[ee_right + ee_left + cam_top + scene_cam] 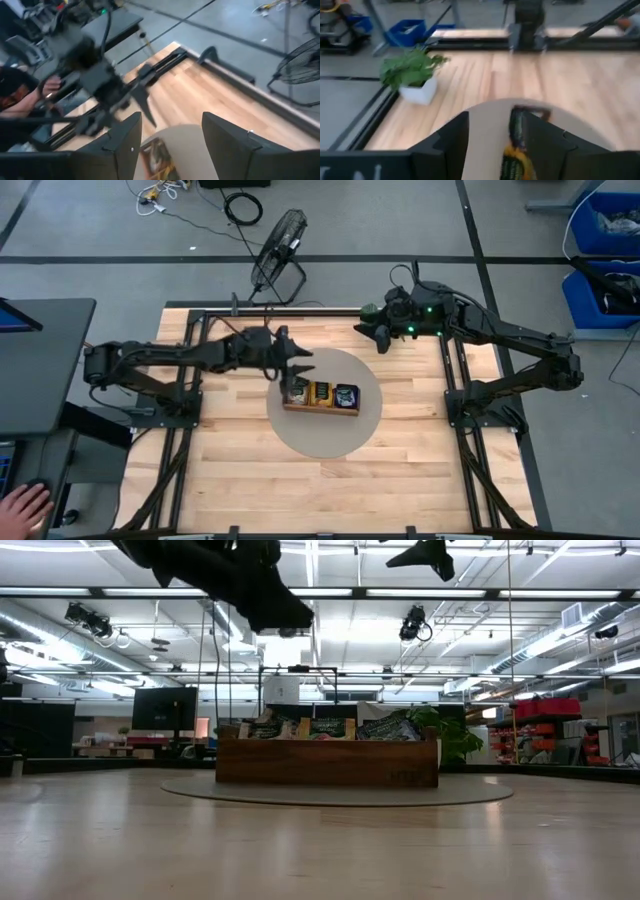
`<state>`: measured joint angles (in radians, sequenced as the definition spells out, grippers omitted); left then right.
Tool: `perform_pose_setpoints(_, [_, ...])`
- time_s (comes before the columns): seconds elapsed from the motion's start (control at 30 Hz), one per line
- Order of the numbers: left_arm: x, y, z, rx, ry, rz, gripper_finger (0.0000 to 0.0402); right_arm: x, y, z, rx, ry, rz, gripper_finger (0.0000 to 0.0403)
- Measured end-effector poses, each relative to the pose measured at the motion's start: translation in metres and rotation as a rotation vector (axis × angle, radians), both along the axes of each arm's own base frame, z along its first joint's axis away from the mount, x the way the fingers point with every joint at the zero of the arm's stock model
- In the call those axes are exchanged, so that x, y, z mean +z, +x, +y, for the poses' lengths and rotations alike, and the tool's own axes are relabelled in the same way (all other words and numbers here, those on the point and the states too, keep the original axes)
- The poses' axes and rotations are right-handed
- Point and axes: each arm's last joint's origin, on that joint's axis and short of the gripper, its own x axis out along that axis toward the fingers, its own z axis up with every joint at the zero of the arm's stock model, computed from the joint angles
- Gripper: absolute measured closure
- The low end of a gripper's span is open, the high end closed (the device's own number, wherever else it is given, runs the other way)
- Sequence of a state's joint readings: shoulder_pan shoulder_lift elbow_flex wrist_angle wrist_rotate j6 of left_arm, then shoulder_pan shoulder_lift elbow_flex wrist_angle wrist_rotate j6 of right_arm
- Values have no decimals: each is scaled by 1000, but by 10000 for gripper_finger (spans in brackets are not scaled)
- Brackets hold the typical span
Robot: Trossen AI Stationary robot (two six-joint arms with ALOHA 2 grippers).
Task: Pick & Place Tea
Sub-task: Return to Home Position
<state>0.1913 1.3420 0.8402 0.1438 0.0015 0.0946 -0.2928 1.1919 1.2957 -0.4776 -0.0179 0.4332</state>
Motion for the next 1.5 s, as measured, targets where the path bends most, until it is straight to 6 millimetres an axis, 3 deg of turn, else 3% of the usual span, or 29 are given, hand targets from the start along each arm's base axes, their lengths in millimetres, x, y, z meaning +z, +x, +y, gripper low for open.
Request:
perform_pose_setpoints(0.23, [18,-13,16,4,-114,-51,284,-11,-2,16,136,16,130,214])
perform_pose_setpoints(0.33, [19,-17,17,22,-142,-32,342,-15,-1,29,192,15,181,271])
perform_pose_setpoints(0.43, [20,-19,15,-27,-191,-37,390,-18,-1,41,221,-12,219,356])
perform_pose_setpoints(0.5, [24,-18,11,-53,-211,-66,395,-19,-1,45,235,-29,234,390])
perform_pose_setpoints(0.67, [38,-28,4,-51,-234,-127,399,-22,-6,53,208,-49,287,397])
perform_pose_setpoints(0.8, [50,-54,-1,-17,-202,-221,399,-19,-21,56,157,-79,306,399])
perform_pose_setpoints(0.93, [50,-84,-8,3,-200,-351,400,-26,-41,59,120,-51,199,401])
perform_pose_setpoints(1.13, [27,-118,-19,2,-262,-494,400,-70,-66,63,40,64,-18,401])
perform_pose_setpoints(1.27, [-2,-132,-27,59,-318,-505,400,-93,-75,64,7,162,-106,402])
perform_pose_setpoints(1.5, [-42,-150,-41,115,-364,-654,401,-102,-78,64,-1,187,-130,402])
